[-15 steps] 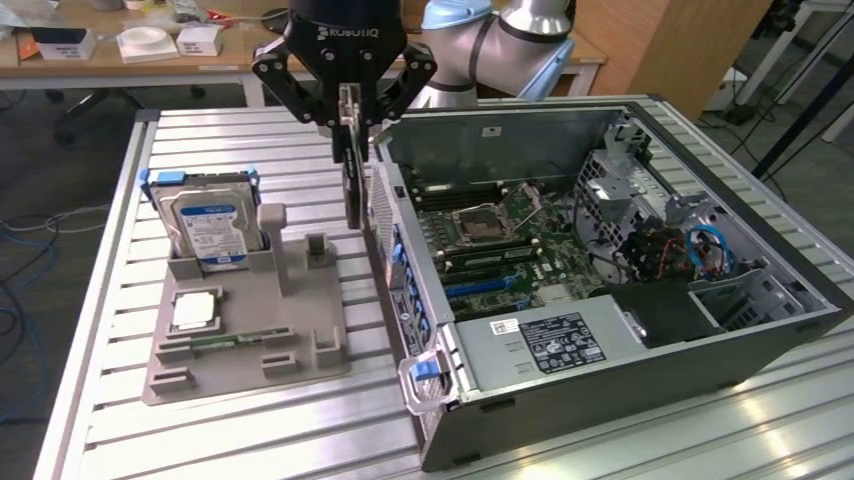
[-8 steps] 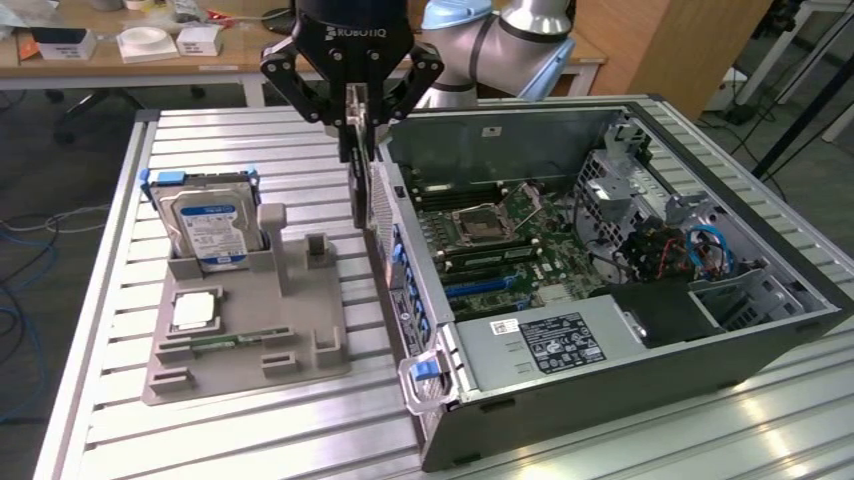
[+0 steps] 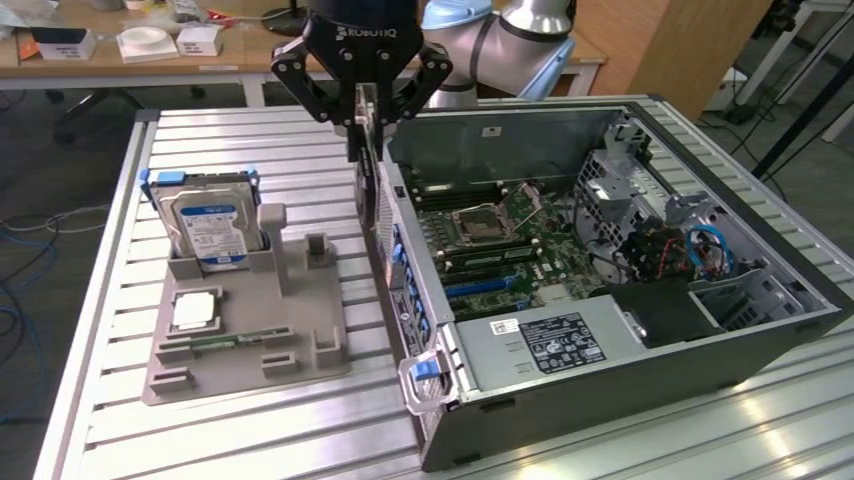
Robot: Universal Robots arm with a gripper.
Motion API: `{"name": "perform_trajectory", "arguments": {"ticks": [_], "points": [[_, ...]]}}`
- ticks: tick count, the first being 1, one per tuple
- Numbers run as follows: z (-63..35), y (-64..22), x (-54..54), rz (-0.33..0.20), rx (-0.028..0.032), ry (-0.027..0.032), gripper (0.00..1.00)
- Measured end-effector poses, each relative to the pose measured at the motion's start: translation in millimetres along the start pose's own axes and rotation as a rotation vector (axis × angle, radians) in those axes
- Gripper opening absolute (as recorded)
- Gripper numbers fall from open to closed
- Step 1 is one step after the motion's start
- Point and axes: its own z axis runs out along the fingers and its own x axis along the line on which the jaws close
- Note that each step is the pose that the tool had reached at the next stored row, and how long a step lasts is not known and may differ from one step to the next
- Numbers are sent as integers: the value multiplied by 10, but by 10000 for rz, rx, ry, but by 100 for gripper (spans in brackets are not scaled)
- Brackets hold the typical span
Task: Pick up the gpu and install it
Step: 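Pick up the gpu and move the gpu toward the slot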
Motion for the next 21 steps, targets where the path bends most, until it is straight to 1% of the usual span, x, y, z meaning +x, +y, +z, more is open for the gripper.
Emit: {"name": "perform_trajectory", "arguments": {"ticks": [14, 21], "points": [[3, 9, -138, -1, 1, 1, 26], [3, 11, -161, 0, 0, 0, 26]]}}
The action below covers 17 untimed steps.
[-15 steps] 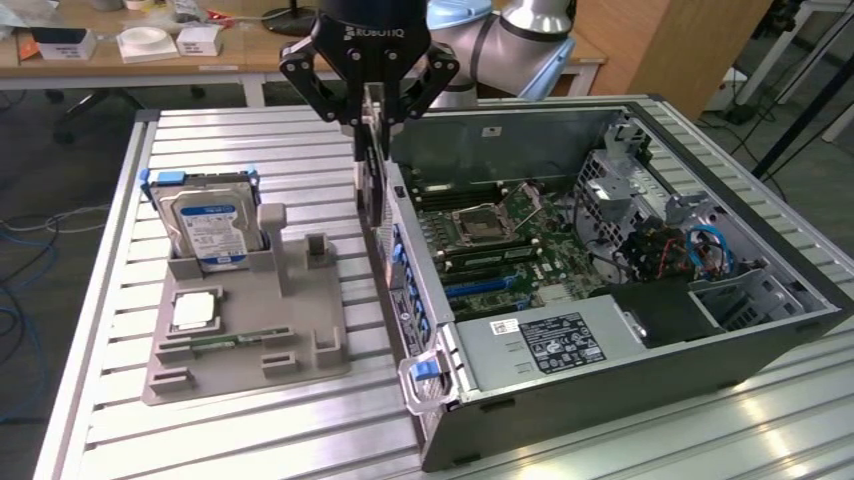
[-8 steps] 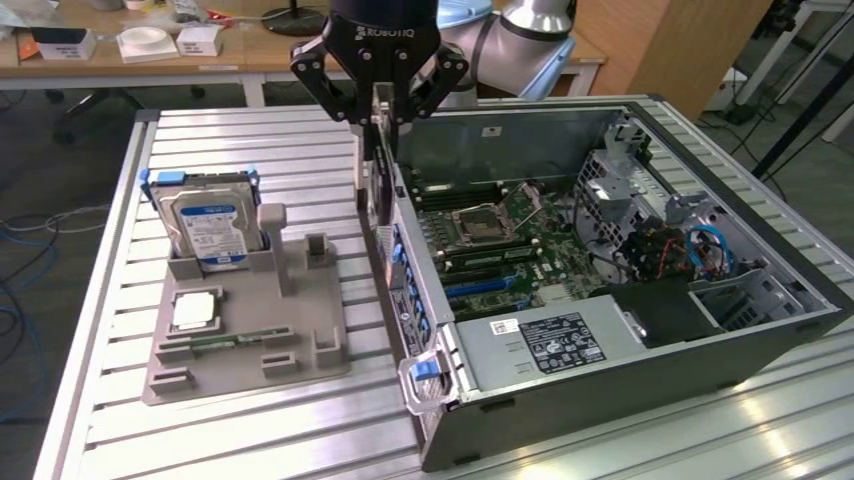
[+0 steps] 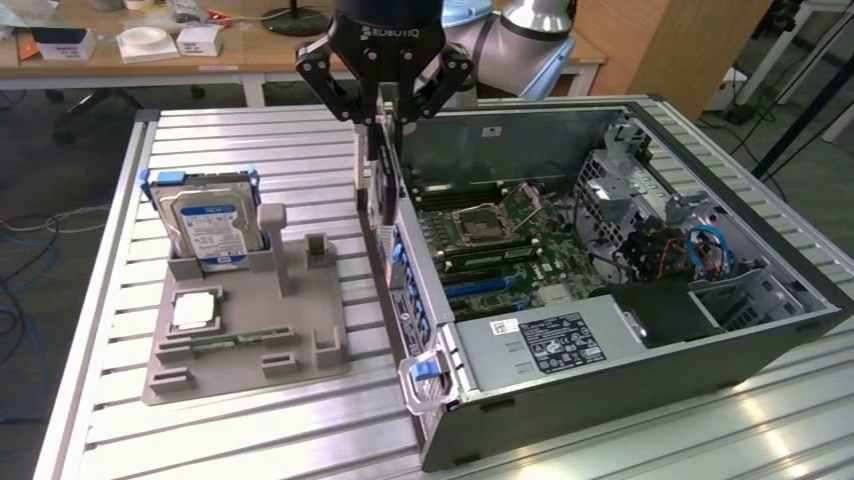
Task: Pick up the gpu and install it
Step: 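Pick up the gpu and move the gpu toward the slot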
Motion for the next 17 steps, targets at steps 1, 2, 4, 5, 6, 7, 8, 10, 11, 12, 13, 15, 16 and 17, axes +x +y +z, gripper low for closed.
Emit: {"name": "perform_trajectory", "arguments": {"ticks": [1, 2, 4, 5, 6, 7, 8, 10, 11, 12, 13, 15, 16, 17], "points": [[0, 1, -8, 0, 0, 0, 26], [2, 1, -12, 0, 0, 0, 26], [2, 1, -16, -1, 0, 0, 26], [2, 1, -18, 0, 0, -1, 26], [2, 1, -18, 0, 0, 0, 26], [2, 1, -19, 0, 0, 0, 26], [2, 1, -20, 0, 0, 0, 26], [2, 1, -20, 0, 0, 0, 26], [2, 1, -21, 0, 0, 0, 26], [2, 1, -21, 0, 0, 0, 26], [2, 2, -23, 0, 1, 0, 26], [2, 2, -29, -2, 0, 0, 26], [2, 2, -34, -2, 0, 0, 26], [2, 3, -41, 0, 0, 0, 26]]}}
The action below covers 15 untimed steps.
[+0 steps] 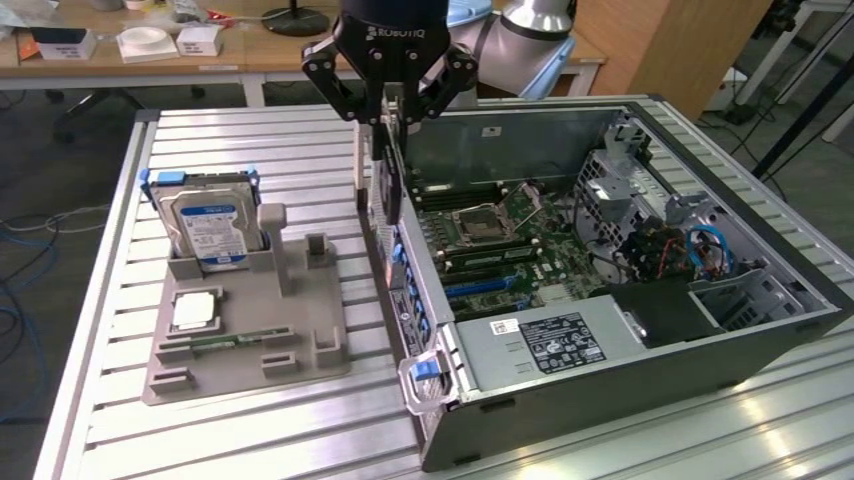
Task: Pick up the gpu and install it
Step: 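Pick up the gpu and move the gpu toward the slot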
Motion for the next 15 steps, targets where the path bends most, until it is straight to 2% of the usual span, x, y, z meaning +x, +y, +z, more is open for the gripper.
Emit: {"name": "perform_trajectory", "arguments": {"ticks": [15], "points": [[2, 7, -119, 0, 0, 0, 26]]}}
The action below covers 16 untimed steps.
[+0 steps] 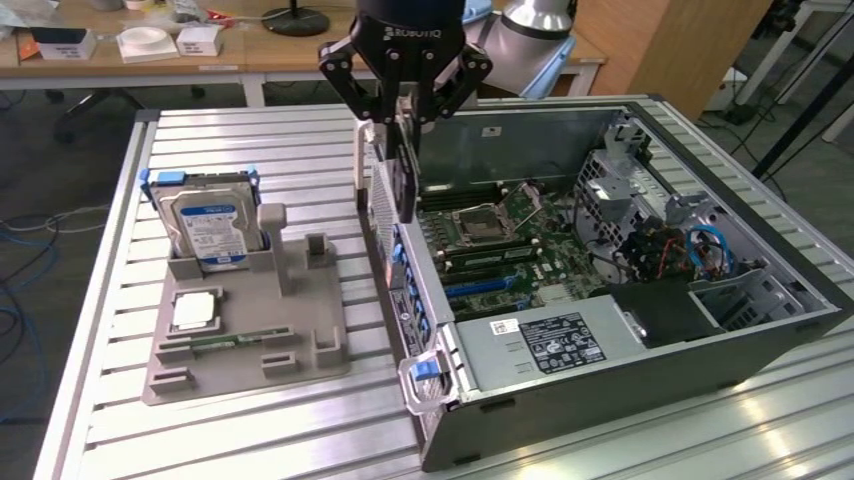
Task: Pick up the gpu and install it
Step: 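Pick up the gpu and move the gpu toward the slot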
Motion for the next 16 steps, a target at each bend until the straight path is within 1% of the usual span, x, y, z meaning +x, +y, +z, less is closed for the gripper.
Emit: {"name": "perform_trajectory", "arguments": {"ticks": [14, 16], "points": [[2, 5, -67, -1, 0, 0, 26], [3, 7, -95, 0, -1, 0, 26]]}}
